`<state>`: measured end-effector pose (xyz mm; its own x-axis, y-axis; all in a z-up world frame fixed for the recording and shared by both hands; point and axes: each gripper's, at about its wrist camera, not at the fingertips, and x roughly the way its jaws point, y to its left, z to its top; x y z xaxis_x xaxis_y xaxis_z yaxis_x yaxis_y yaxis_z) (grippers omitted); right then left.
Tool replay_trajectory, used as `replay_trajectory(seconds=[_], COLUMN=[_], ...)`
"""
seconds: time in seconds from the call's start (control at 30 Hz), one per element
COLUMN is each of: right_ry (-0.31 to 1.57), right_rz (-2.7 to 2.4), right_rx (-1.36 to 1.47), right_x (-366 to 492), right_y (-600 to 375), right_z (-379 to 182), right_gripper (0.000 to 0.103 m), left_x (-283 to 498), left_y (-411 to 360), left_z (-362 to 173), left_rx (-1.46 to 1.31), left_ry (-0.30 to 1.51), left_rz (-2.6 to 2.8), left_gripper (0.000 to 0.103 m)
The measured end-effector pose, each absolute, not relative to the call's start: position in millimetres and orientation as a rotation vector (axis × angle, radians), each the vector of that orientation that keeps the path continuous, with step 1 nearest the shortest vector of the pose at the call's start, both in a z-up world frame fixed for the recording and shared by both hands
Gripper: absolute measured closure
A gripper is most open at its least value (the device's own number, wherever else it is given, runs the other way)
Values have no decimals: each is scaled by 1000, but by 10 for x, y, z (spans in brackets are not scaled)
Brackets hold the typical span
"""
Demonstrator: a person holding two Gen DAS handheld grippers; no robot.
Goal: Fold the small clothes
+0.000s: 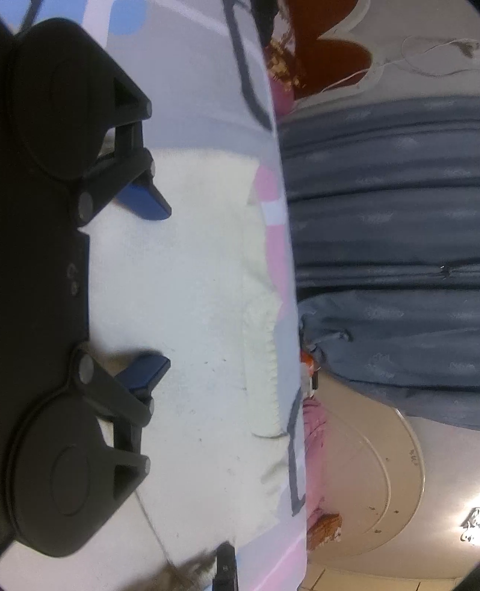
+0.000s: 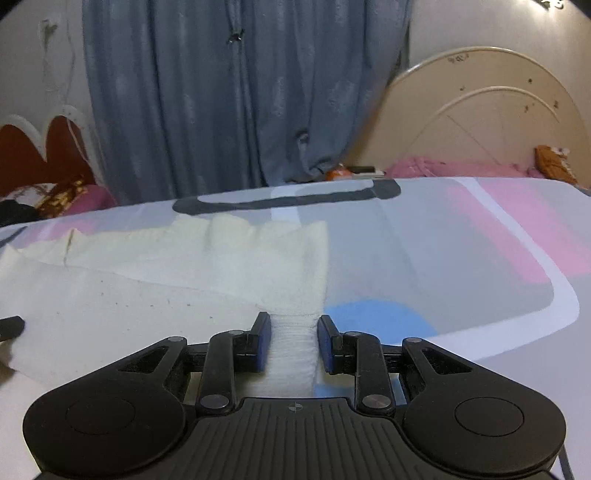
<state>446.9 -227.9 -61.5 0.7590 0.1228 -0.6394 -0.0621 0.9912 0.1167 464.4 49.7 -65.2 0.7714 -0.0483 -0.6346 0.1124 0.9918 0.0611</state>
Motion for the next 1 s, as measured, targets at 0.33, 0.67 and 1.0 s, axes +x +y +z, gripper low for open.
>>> replay_trajectory(seconds=[0.33, 0.67, 1.0], right_ry=[645, 615, 665], right_rz=[181, 184, 165], right_rx=[45, 71, 74], right_x=[3992, 3906, 3933], right_y=[-1955, -2028, -2136], right_z=[-640, -553, -659], right_gripper=[77, 77, 77], left_x=[4389, 4345, 4295], left_y=[215, 188, 294], left_z=[-715, -673, -740], left_rx=[137, 156, 148], left_ry=[677, 698, 724], left_rz=[-80, -73, -58], left_gripper=[26, 27, 23])
